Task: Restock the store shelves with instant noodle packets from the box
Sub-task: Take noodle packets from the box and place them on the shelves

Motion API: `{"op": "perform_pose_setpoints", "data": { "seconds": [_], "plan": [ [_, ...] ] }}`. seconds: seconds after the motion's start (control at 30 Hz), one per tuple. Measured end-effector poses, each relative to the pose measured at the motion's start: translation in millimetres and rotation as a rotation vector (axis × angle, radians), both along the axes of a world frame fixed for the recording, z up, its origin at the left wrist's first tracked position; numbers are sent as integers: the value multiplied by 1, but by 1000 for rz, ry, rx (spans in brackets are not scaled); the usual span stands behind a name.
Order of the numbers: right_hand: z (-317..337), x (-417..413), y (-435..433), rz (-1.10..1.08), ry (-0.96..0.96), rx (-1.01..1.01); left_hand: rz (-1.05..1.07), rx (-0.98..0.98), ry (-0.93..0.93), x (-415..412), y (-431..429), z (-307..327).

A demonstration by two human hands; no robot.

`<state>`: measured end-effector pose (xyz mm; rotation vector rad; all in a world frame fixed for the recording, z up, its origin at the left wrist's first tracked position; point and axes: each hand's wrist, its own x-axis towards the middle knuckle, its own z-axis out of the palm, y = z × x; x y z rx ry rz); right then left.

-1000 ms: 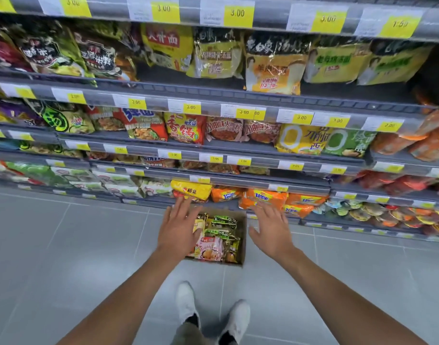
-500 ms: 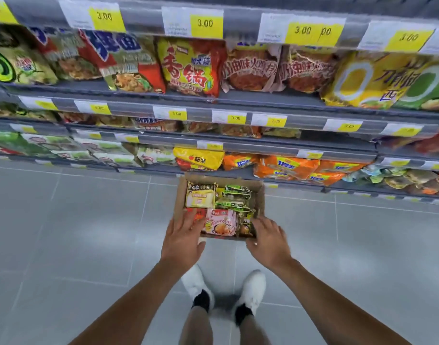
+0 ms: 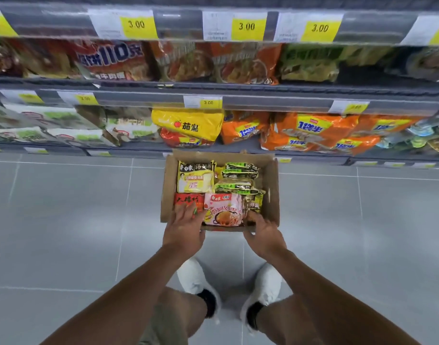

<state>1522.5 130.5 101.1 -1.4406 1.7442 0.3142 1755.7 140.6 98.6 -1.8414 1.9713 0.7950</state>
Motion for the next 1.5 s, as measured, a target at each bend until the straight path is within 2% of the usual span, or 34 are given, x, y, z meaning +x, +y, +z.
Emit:
{"op": "perform_pose_setpoints", "data": {
  "seconds": [0.17, 0.43, 0.63, 0.77, 0.93, 1.17, 1.37, 1.5],
  "plan": [
    [-75, 5, -25, -138, -98, 95, 121, 133, -32, -10, -21, -73],
    [-202, 11, -50, -302, -159, 293, 415, 326, 161, -32, -53, -182],
    [-228, 21, -54, -484, -215, 306, 691, 385, 309, -33, -57, -212],
    [-222, 26, -61, -521, -216, 342, 749, 399, 396, -32, -59, -217],
    [-212, 35, -57, -474, -247, 311, 798, 399, 471, -32, -55, -200],
    [-162, 27, -59, -639, -320, 261, 815, 285, 564, -24, -52, -157],
    [-75, 6, -56, -679, -423, 259, 896, 193, 616, -27, -49, -57],
    [9, -9, -55, -721, -502, 249, 952, 186, 688, -32, -51, 27]
  ]
}}
